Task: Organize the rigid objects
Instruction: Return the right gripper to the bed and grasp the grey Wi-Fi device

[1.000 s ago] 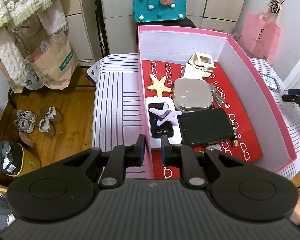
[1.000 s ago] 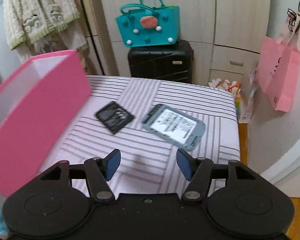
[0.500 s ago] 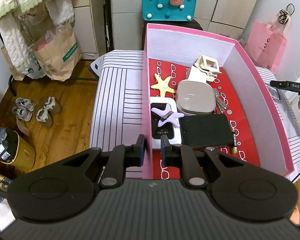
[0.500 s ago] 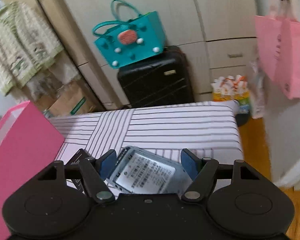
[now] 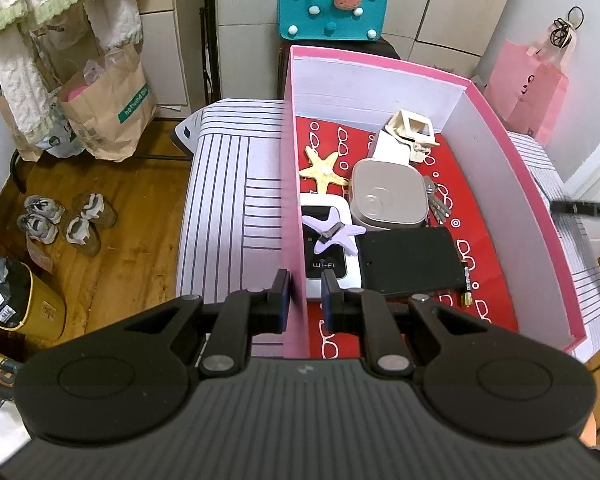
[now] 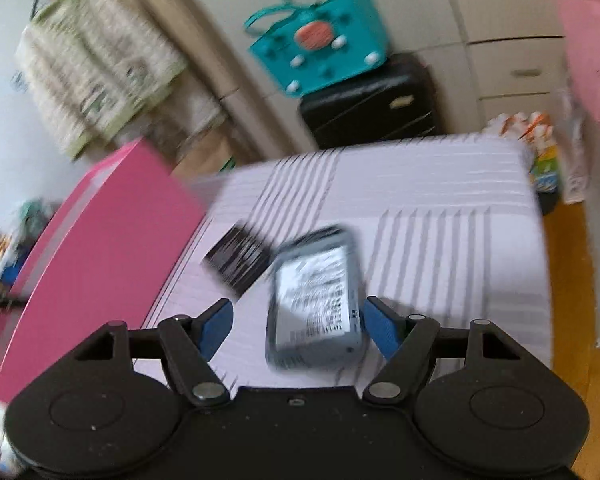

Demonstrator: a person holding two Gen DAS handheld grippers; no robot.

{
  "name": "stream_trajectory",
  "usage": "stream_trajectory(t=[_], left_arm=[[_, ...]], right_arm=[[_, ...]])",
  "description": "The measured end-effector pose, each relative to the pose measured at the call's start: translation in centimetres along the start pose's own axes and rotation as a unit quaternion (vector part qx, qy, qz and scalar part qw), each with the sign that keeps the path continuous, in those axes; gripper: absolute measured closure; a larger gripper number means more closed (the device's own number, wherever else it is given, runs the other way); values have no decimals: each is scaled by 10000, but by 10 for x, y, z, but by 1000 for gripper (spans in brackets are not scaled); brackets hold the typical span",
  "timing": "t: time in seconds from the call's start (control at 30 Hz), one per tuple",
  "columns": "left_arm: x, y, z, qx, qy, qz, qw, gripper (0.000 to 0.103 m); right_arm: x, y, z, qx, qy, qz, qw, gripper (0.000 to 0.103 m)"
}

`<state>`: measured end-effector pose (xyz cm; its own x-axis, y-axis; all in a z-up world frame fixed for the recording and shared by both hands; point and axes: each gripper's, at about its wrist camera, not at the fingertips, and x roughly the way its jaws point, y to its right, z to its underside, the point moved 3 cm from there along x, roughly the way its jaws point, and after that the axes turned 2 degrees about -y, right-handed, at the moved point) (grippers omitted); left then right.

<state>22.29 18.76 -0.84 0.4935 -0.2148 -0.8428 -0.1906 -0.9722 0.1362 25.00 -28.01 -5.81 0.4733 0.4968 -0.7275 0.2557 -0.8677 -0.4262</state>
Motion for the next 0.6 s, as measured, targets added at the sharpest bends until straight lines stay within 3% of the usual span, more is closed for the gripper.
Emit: stream_trajectory(t=[0.07,0.13,0.17,0.3,0.47,0.6], left_arm=[[1,0,0,-6,9,8,10000,89],[1,0,1,9,22,-8,10000,88],[2,1,1,7,35,-9,10000,88],[2,2,2,-14,84,-36,10000,88],[2,1,3,-1,86,-58,9999,88],[2,2,3,-5,102,-68,9999,88]], right_arm=[[2,-14,1,-368,13,497,9981,27],[11,-26,-2,-812,238,1481,9853,26],[17,-29,-4,-909,296,1707,9807,26],[31,-35,-10,-492,298,1504,9869,24],[36,-39,-8,-386,422,1691,9839,21],[33,-39,-9,100,505,1442,9882,21]])
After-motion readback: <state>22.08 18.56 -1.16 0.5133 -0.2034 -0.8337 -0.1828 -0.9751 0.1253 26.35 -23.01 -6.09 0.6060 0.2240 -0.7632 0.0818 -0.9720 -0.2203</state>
